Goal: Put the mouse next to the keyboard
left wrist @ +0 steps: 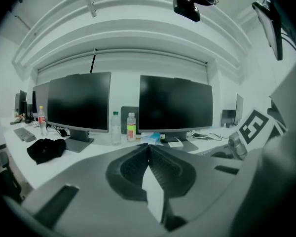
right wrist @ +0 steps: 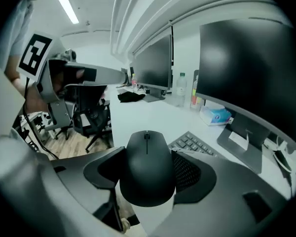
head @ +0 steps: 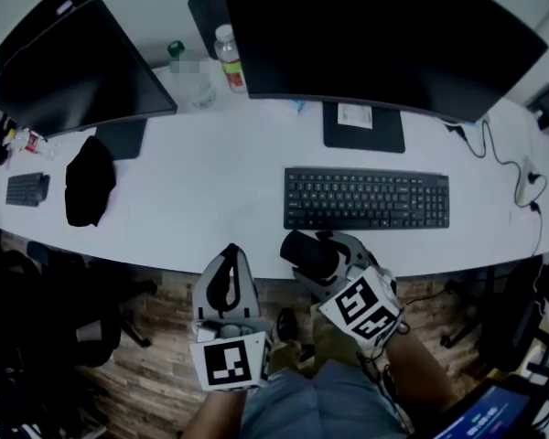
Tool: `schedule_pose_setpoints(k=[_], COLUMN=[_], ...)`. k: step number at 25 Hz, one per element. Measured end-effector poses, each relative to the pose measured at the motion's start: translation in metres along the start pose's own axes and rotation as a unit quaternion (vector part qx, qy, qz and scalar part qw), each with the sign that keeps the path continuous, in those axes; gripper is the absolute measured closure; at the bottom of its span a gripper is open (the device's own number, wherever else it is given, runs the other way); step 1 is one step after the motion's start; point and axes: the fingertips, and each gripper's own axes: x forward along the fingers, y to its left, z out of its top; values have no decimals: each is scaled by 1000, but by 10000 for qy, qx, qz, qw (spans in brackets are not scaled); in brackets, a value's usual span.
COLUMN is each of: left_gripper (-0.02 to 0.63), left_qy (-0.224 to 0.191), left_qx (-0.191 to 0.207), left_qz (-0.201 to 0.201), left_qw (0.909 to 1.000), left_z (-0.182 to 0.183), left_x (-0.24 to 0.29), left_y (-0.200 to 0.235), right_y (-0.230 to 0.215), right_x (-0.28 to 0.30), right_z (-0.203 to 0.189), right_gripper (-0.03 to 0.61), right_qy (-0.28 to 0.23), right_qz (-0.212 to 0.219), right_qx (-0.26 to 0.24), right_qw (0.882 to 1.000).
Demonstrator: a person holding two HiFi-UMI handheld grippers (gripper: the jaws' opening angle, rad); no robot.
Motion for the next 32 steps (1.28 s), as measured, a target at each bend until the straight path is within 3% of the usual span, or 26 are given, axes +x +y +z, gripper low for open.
schedule_pose_setpoints(k=[6,12,19,24,32], left_gripper=[609,609,609,609,609], left_qy=[-583,-1148,-1324,-1150,-1077], left_qx=[133,428,580,556,691], left_qz=[-232,-528,-646,-734,-1292], left_qw=[9979,9911,9874,9891,9833], left_z=[43,71,76,67,79], left_x=[-39,-60,-72,-65,-24], left_y=[-5,-11,-17,-32,-127], right_y=[14,26,31,21,-37], right_x=[-46,-70,-83,-92,-132], right_z=[53,74,75,66,14], right_gripper=[275,275,275,275,275], right_qy=[-393,-694,-764,-799,-683], right_qz=[-664,-1170,-1400,-1483,-1737], right_qx=[31,45,69,197,672], right_qw=[9970,9907,9872,9855,9801])
